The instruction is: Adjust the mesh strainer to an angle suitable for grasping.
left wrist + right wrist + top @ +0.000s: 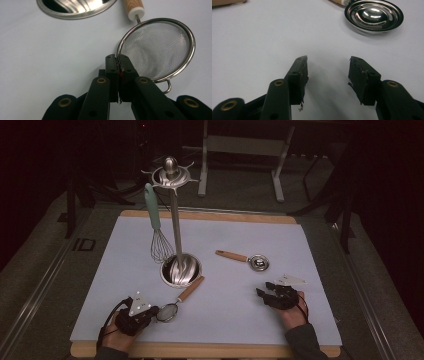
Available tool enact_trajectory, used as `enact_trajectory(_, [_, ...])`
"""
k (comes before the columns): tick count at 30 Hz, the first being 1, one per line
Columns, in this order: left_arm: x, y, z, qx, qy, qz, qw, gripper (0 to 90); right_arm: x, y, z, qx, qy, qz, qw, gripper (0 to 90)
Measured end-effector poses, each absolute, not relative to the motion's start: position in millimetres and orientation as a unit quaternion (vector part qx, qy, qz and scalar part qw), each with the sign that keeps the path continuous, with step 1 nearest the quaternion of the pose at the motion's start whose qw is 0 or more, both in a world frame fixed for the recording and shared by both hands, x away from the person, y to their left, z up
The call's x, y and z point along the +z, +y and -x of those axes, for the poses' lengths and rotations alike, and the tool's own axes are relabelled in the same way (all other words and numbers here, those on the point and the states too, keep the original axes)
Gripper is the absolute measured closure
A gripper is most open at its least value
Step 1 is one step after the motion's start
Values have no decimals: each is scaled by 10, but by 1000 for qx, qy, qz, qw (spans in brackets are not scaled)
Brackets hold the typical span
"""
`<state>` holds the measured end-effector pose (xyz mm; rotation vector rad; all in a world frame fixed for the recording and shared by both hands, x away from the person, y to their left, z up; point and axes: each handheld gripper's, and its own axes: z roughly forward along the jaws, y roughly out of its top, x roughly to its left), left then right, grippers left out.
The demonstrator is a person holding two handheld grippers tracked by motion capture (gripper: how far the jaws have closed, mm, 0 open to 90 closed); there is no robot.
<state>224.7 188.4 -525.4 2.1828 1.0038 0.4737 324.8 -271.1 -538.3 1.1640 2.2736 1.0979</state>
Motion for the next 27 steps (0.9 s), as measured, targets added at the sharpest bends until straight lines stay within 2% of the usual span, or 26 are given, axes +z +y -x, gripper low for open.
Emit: enact_trajectory(27, [-5290,1599,-2238,153,347,-857,349,891,-5384,-2708,-3248,388,805,-411,180,493])
